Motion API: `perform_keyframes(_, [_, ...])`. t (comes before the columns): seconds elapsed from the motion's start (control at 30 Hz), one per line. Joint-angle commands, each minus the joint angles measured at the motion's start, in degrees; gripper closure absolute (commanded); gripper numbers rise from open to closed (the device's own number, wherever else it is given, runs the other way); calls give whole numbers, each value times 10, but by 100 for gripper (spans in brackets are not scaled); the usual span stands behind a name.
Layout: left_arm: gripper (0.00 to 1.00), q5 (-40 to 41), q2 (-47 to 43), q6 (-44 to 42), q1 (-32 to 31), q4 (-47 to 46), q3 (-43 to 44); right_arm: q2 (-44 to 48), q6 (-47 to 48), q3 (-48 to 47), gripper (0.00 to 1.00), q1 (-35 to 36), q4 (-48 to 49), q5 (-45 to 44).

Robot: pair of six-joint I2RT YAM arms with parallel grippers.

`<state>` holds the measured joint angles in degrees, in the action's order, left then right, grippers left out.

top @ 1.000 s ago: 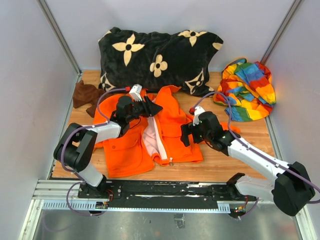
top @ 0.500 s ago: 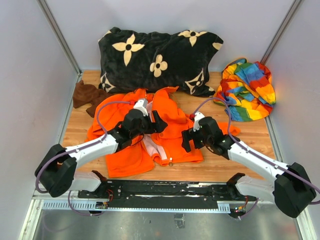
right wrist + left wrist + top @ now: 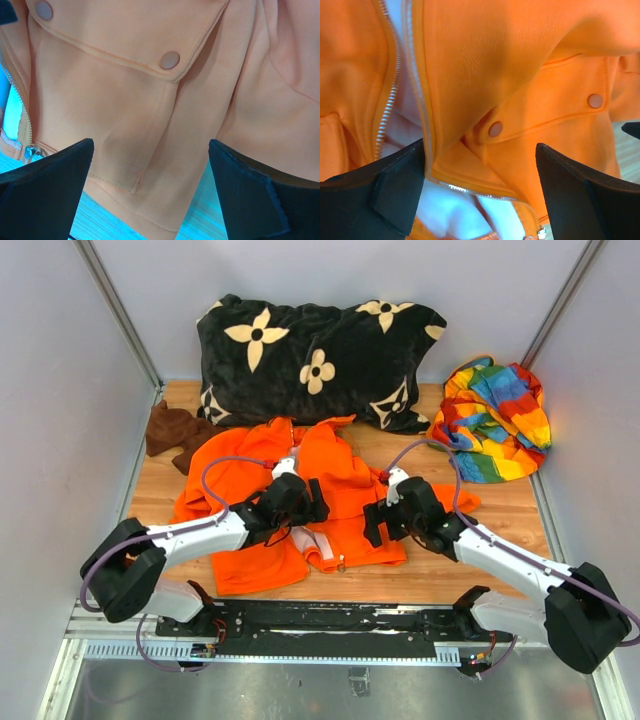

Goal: Zip up the jacket

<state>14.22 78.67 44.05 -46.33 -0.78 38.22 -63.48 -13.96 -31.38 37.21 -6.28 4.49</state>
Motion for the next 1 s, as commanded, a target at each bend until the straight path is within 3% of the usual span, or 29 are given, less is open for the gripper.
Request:
perform_keyframes(0.0, [12,43,-17,16,-4,14,-20,-5,-3,10,1,19,15,5])
perform_keyframes(0.17, [19,14,-10,24,-3,-20,-37,6,0,1,1,37,16,14])
perform_keyframes(0.27, [29,7,-1,24,3,-33,-40,9,0,-4,1,56,17,11])
perform_keyframes(0.47, [54,-66,4,16,31,-92,-44,4,-3,-12,2,80,17,7])
perform_keyframes(0.57, [71,-98,-14,-11,32,-119,-43,9,-4,-10,2,81,17,1])
perform_keyframes(0.73, [92,-198,-67,-49,43,-223,-69,24,10,-7,2,82,10,-17])
perform_keyframes(0.83, [98,-258,-98,-50,59,-278,-89,32,14,-6,2,81,13,-14])
perform_keyframes(0.97, [99,-311,-129,-45,78,-314,-104,33,16,-6,2,81,15,-28])
